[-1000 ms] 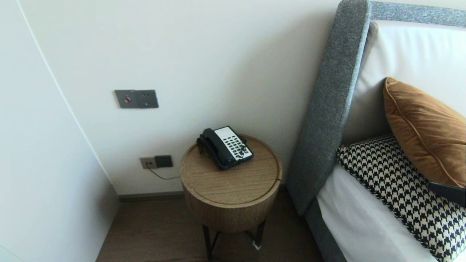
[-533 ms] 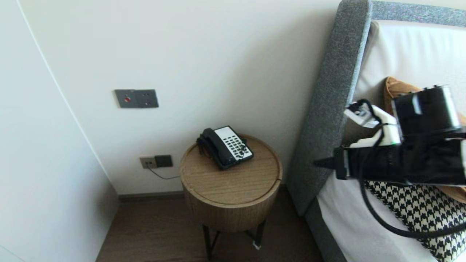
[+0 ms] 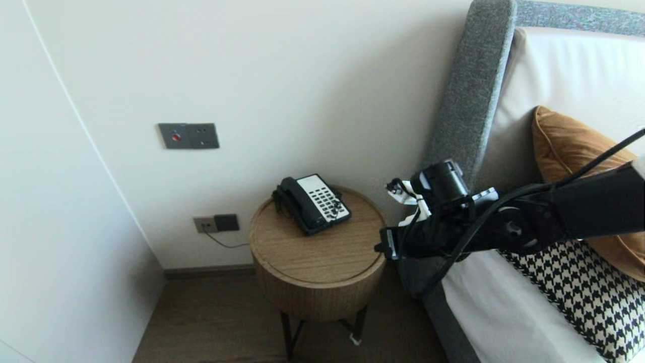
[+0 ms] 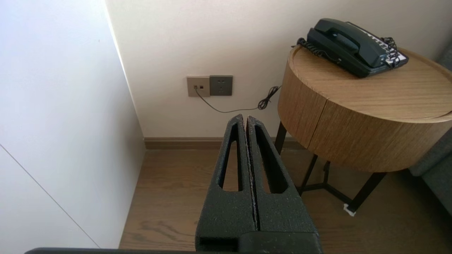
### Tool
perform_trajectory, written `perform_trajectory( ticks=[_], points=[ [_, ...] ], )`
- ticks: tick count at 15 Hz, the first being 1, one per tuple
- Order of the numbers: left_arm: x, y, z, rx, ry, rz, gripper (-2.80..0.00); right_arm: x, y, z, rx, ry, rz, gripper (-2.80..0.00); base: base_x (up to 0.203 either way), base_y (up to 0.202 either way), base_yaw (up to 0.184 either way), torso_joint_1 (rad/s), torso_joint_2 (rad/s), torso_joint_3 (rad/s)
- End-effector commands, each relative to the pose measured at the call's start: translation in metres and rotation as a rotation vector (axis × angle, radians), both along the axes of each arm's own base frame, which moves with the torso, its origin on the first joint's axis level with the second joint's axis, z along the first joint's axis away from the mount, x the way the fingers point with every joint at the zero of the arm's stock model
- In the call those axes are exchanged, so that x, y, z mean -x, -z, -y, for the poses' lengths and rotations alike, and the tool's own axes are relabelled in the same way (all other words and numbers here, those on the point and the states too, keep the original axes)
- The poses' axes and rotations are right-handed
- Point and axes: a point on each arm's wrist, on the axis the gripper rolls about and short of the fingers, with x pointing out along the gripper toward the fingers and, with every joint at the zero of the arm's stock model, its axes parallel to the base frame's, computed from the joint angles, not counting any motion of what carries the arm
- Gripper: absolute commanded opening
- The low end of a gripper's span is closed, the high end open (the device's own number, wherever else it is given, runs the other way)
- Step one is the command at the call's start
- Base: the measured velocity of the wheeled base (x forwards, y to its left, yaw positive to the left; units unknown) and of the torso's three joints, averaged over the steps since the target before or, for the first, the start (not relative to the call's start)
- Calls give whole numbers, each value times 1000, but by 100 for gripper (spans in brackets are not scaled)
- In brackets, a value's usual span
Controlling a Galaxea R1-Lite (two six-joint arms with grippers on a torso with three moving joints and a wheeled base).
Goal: Open the nightstand drawer
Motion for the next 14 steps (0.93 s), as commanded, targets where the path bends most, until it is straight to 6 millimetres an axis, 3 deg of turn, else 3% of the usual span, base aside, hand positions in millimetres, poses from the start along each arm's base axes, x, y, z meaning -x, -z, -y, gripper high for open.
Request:
perform_trajectory(
  ticks=[1,14],
  points=[
    [0,0,0,1,-2,2,-280,-10,29,-6,36,-3,-69,-280,0,0,0,0,0,0],
    [0,0,0,1,-2,2,-280,-30,69,-18,45,-8,-71,-280,0,0,0,0,0,0]
  ],
)
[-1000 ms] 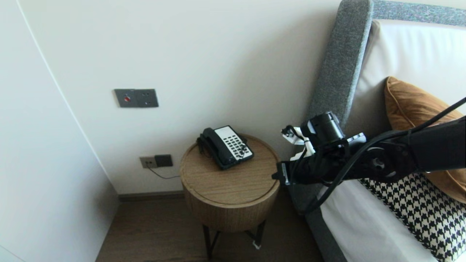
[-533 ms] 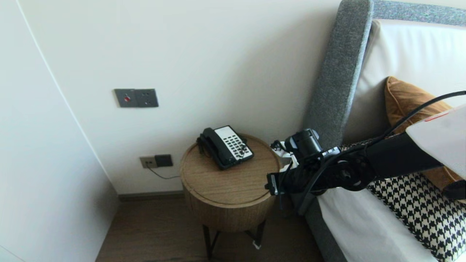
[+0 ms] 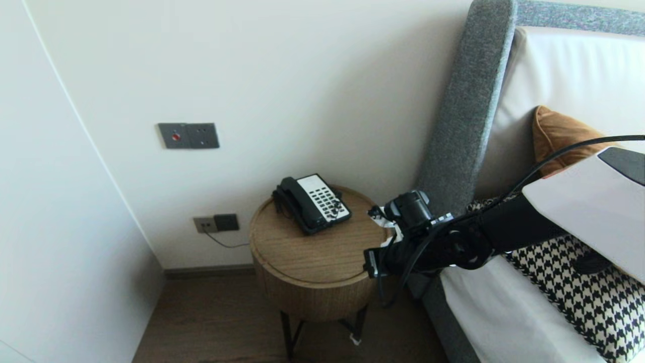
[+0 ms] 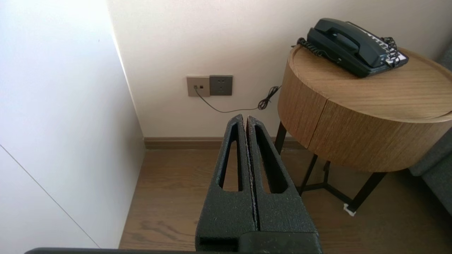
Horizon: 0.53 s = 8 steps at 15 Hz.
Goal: Open the nightstand drawer
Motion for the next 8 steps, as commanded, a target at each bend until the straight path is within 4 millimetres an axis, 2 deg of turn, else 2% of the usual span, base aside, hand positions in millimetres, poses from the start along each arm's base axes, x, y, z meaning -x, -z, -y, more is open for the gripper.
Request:
perform_trajectory(
  ticks=[1,8],
  points=[
    [0,0,0,1,-2,2,-280,-4,10,-2,14,8,-12,-280,0,0,0,0,0,0],
    [0,0,0,1,-2,2,-280,-11,18,-10,21,5,-10,-280,0,0,0,0,0,0]
  ],
)
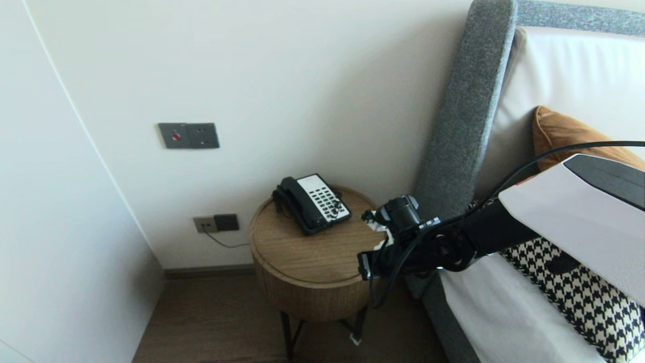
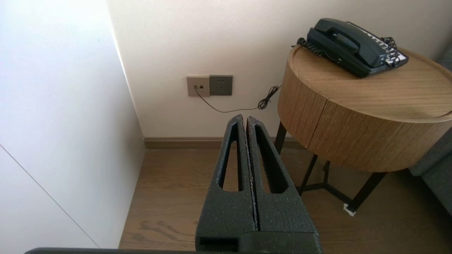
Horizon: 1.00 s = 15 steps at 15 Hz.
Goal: Open the nightstand drawer
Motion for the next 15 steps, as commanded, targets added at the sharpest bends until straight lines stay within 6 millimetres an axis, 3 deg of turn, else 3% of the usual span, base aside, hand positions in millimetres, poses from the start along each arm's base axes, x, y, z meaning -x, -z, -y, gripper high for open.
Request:
perform_trajectory(
  ticks=[1,10,15],
  points=[
    [0,0,0,1,-2,2,-280,-2,5,-2,3,0,-10,-280,0,0,0,0,0,0],
    [0,0,0,1,-2,2,-280,-9,20,-3,16,4,-33,-280,0,0,0,0,0,0],
    [0,0,0,1,-2,2,-280,-1,20,0,25,3,-50,-280,0,0,0,0,0,0]
  ],
)
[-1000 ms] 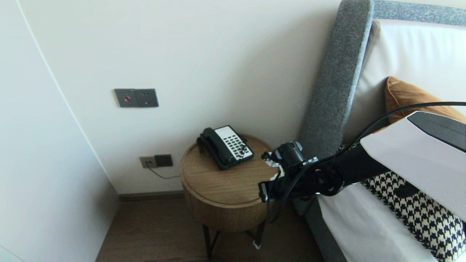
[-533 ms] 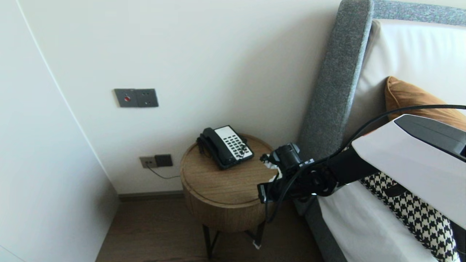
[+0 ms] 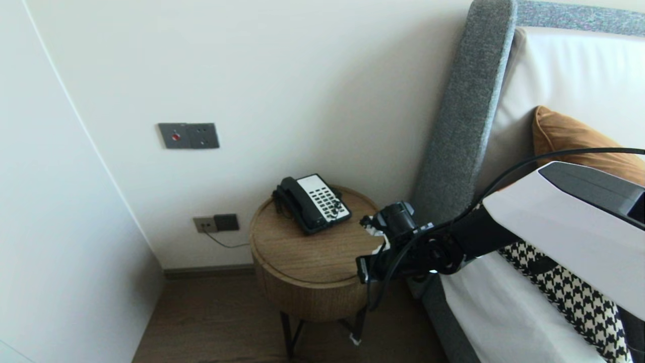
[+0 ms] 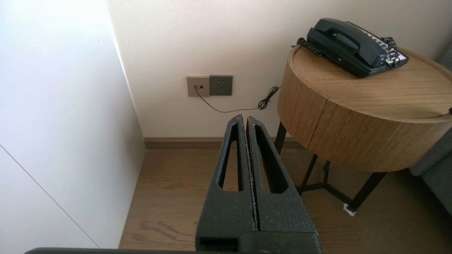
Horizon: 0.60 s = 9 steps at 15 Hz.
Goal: Open the nightstand drawer
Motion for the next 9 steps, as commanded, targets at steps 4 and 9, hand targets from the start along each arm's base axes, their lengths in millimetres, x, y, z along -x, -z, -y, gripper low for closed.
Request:
perform_trajectory(
  ticks=[4,9],
  points=[
    [0,0,0,1,-1,2,-280,18,1,4,16,-10,-38,-280,0,0,0,0,0,0],
    [0,0,0,1,-2,2,-280,21,-15,6,-8,0,27,-280,0,0,0,0,0,0]
  ],
)
